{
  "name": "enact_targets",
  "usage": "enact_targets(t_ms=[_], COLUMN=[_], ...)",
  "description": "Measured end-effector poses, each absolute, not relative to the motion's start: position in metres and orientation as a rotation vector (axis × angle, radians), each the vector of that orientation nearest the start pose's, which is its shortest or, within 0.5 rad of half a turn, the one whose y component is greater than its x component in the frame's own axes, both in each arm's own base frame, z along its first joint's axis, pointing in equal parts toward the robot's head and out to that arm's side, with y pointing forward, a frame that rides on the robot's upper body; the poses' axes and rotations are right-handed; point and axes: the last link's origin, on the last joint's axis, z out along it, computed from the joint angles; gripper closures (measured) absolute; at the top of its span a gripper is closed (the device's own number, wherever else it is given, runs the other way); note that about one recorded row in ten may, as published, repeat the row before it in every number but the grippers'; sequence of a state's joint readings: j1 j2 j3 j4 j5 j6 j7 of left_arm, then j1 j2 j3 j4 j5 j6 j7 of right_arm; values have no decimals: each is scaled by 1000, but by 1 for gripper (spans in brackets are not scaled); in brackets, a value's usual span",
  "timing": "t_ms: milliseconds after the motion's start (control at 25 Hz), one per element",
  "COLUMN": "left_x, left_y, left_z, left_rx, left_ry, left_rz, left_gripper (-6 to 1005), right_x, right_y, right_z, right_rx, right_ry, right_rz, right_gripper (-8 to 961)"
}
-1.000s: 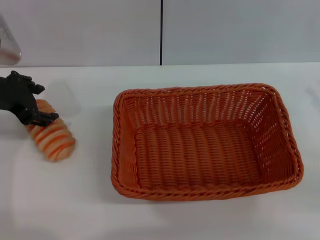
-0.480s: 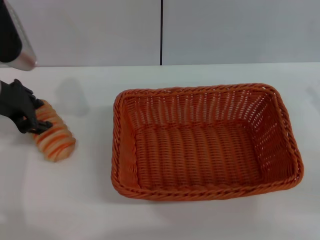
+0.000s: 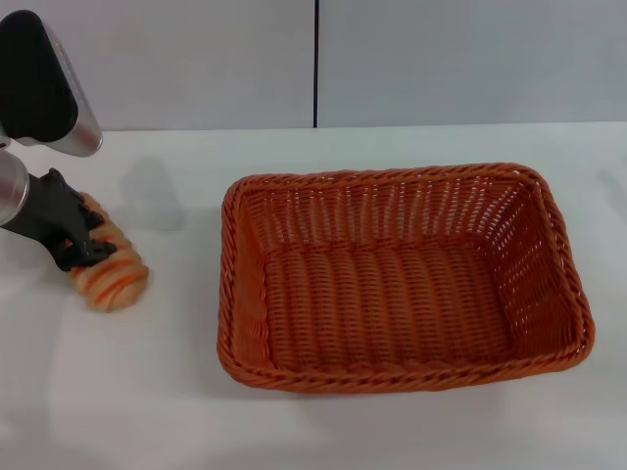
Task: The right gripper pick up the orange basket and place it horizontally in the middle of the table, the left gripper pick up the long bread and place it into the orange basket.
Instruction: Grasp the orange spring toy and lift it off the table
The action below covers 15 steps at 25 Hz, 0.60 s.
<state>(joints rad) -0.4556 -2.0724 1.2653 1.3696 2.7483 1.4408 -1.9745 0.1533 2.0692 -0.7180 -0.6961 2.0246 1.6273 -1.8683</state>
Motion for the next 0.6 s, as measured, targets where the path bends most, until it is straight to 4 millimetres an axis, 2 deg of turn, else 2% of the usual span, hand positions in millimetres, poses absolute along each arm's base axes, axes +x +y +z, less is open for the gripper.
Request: enact_targets(t_ms=[40, 280, 360, 600], left_x=[-252, -250, -249, -246], left_y=[352, 354, 356, 360], left_z=[40, 43, 44, 47], left_rx=[-2584, -2569, -2557, -2534], left_ry=[-371, -357, -350, -342], left_rz=[710, 707, 722, 748], left_gripper=[476, 676, 810, 815], right_x=[312, 314, 314, 315], right_y=[265, 263, 263, 262], right_z=[106, 105, 105, 105], right_rx=[-1861, -1856, -1856, -1854], right_ry=[563, 574, 576, 579], right_rz=[1320, 1319, 1319, 1318], right_gripper=[408, 408, 408, 408])
